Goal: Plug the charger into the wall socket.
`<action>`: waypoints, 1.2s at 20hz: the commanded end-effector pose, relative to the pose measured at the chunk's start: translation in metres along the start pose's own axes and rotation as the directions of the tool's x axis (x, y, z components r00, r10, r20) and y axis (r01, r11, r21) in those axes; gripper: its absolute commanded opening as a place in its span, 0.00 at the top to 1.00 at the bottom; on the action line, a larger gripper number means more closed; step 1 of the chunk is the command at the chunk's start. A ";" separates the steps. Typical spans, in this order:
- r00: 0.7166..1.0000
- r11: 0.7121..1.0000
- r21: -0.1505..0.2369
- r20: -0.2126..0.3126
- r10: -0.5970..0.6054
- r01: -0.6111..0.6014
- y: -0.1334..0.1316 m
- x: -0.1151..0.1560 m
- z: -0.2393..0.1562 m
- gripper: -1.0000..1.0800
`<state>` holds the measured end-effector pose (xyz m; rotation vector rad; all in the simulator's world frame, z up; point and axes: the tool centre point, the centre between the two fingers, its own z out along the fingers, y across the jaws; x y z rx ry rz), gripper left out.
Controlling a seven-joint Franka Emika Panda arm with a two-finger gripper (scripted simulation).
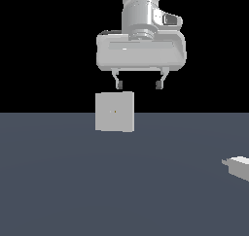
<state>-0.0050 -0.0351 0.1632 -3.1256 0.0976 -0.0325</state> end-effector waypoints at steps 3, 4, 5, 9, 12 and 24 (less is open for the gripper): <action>0.999 0.999 0.000 -0.003 -0.042 0.042 0.015 -0.014 0.010 0.04; 0.999 0.999 0.000 -0.003 -0.053 0.053 0.019 -0.018 0.013 0.04; 0.998 0.998 -0.001 -0.004 -0.066 0.066 0.023 -0.022 0.015 0.04; 0.993 0.993 -0.001 -0.008 -0.121 0.121 0.043 -0.039 0.028 0.04; 0.986 0.986 -0.002 -0.011 -0.164 0.164 0.060 -0.051 0.038 0.04; 0.948 0.948 -0.005 -0.022 -0.317 0.317 0.125 -0.087 0.076 0.04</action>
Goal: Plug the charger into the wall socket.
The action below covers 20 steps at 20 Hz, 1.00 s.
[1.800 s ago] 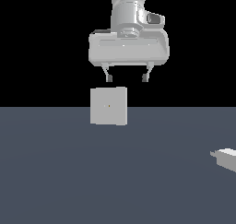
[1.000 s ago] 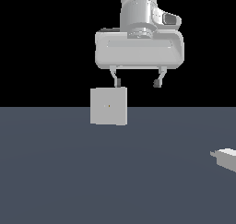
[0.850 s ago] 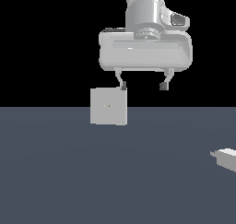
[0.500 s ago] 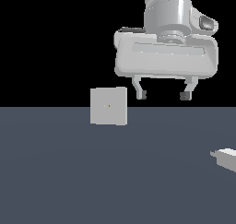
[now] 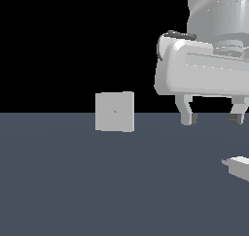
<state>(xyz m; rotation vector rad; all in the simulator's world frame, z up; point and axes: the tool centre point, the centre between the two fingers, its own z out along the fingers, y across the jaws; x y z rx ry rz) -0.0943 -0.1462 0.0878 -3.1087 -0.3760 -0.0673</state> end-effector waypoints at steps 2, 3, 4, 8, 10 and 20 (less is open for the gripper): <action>0.999 0.999 0.000 -0.003 -0.039 0.039 0.013 -0.012 0.009 0.04; 0.999 0.999 0.000 -0.004 -0.048 0.048 0.017 -0.014 0.011 0.04; 0.998 0.998 0.000 -0.005 -0.056 0.056 0.020 -0.017 0.013 0.04; 0.997 0.997 0.000 -0.006 -0.082 0.082 0.030 -0.024 0.019 0.04; 0.996 0.996 0.000 -0.007 -0.091 0.091 0.034 -0.026 0.022 0.04; 0.995 0.995 0.000 -0.007 -0.100 0.100 0.038 -0.029 0.027 0.04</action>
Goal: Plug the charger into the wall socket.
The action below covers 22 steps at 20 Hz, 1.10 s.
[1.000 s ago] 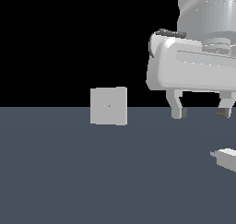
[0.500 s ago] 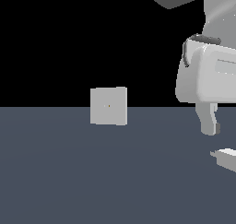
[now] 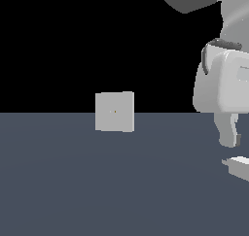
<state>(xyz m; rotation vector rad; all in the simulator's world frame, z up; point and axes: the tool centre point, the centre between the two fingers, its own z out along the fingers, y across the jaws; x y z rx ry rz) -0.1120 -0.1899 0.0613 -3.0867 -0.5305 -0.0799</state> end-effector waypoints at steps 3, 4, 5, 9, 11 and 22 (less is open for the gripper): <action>1.000 1.000 0.000 0.000 -0.001 0.001 0.000 -0.001 0.009 0.04; 1.000 1.000 0.000 0.000 -0.001 0.001 0.000 -0.001 0.013 0.04; 1.000 1.000 0.000 0.000 -0.001 0.001 0.000 -0.001 0.018 0.04; 1.000 1.000 0.000 0.000 -0.002 0.002 0.000 -0.003 0.036 0.04; 1.000 1.000 0.000 0.000 -0.003 0.003 0.000 -0.003 0.043 0.04; 1.000 1.000 0.000 0.000 -0.003 0.003 0.000 -0.003 0.049 1.00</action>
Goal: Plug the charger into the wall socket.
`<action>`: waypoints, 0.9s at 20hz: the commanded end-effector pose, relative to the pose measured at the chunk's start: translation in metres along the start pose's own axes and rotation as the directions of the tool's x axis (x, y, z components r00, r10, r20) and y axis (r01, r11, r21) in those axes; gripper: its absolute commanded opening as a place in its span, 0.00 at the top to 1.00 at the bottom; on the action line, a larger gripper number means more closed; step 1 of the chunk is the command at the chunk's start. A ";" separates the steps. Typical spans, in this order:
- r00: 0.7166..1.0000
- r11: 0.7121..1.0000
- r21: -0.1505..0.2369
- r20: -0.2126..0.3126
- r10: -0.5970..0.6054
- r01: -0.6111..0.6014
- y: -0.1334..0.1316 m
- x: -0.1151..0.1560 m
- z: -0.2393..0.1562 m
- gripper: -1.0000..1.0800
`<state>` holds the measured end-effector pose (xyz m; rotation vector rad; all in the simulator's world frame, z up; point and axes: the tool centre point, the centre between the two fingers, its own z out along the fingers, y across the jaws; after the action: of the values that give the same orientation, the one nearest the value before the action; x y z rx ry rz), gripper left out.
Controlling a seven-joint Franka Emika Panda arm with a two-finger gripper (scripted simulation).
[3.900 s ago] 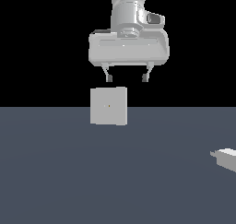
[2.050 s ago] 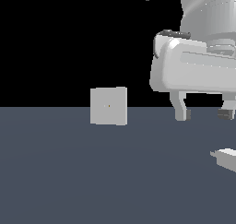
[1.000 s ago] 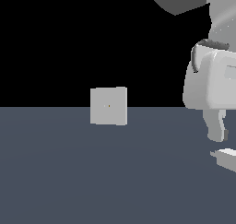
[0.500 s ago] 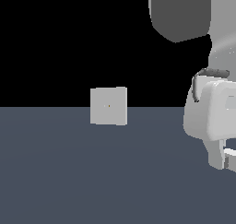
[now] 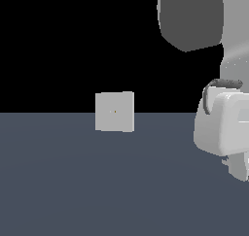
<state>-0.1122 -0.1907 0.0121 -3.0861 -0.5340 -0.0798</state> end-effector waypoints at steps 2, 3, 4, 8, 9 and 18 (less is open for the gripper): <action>1.000 1.000 0.000 0.000 -0.001 0.001 0.000 0.000 0.000 1.00; 1.000 1.000 0.000 0.000 -0.001 0.001 0.000 0.000 0.000 1.00; 1.000 1.000 0.000 0.000 -0.001 0.001 0.000 0.000 0.000 1.00; 1.000 1.000 0.000 0.000 0.004 -0.004 -0.002 0.001 0.000 1.00; 1.000 1.000 0.000 0.000 0.007 -0.007 -0.003 0.001 -0.001 1.00; 0.997 0.997 -0.003 -0.001 0.072 -0.072 -0.028 0.009 -0.010 1.00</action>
<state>-0.1139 -0.1677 0.0199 -3.1015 -0.4439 -0.0802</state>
